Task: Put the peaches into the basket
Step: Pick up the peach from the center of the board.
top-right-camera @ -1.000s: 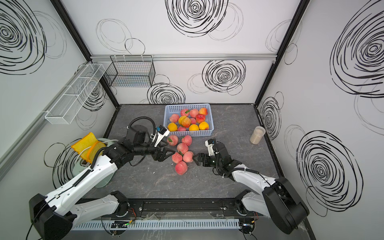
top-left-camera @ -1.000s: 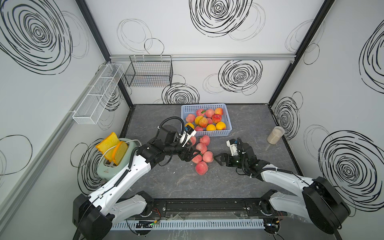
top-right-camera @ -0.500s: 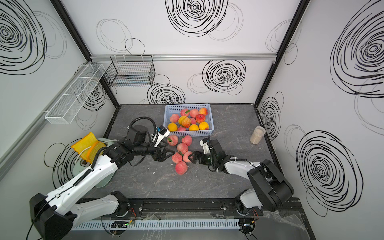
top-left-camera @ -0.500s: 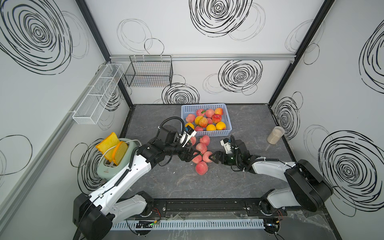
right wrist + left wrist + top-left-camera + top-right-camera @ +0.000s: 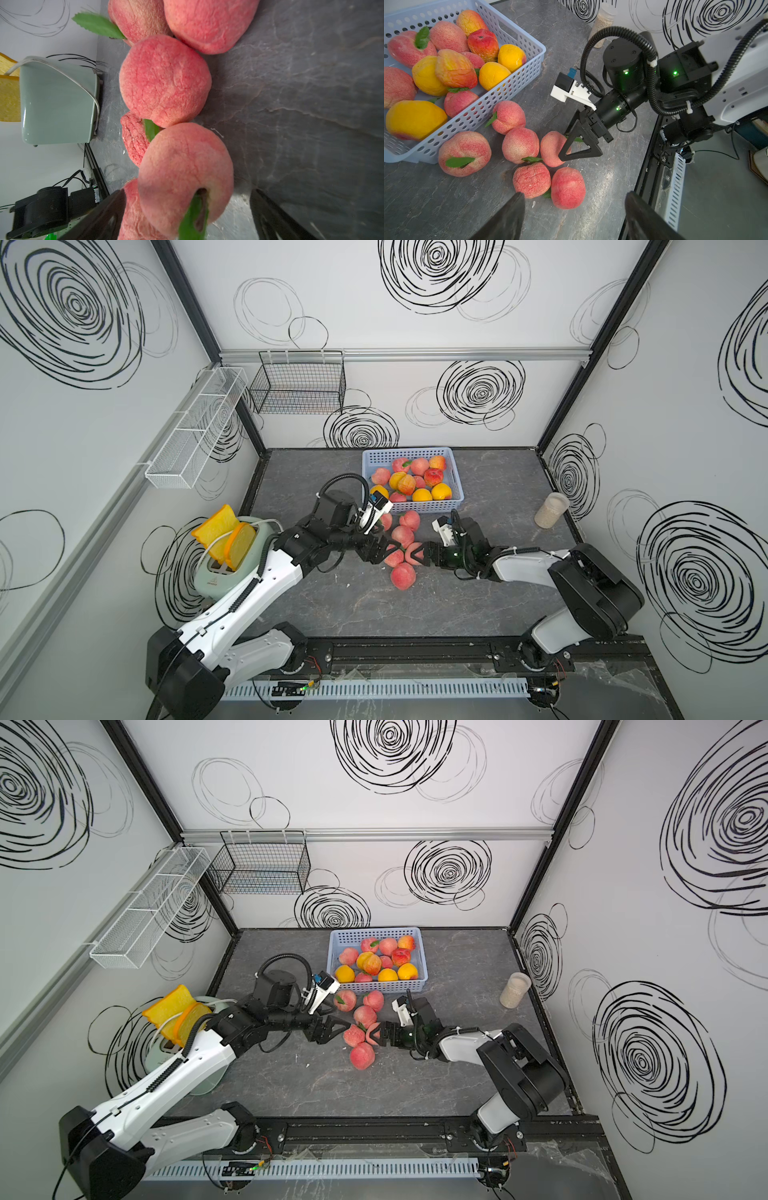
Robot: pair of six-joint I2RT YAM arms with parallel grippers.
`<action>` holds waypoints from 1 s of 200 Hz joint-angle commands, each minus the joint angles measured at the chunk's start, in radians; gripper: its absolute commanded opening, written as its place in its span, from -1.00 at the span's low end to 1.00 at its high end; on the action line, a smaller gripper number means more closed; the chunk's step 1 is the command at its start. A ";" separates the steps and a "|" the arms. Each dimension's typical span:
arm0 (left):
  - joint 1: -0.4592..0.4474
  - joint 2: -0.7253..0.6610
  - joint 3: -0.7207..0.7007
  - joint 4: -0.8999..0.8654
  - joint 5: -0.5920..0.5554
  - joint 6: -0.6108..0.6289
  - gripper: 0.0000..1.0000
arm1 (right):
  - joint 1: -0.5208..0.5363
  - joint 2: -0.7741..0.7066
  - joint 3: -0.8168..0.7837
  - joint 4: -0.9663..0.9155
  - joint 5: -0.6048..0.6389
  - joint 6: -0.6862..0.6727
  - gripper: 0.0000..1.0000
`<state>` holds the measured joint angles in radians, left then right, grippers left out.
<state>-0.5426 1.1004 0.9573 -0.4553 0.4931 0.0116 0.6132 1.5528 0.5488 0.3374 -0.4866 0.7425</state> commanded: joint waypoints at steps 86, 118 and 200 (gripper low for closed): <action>-0.002 0.001 0.008 0.015 0.009 0.016 0.60 | -0.005 0.070 0.036 0.061 0.009 0.035 0.68; -0.002 0.001 0.007 0.017 0.009 0.017 0.60 | -0.007 0.074 0.033 0.064 0.008 0.037 0.54; -0.002 0.002 0.007 0.018 0.004 0.014 0.61 | -0.021 -0.016 0.014 0.018 0.040 0.026 0.32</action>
<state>-0.5426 1.1004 0.9573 -0.4553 0.4927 0.0113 0.6037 1.5986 0.5644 0.3885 -0.4713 0.7708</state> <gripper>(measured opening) 0.804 0.677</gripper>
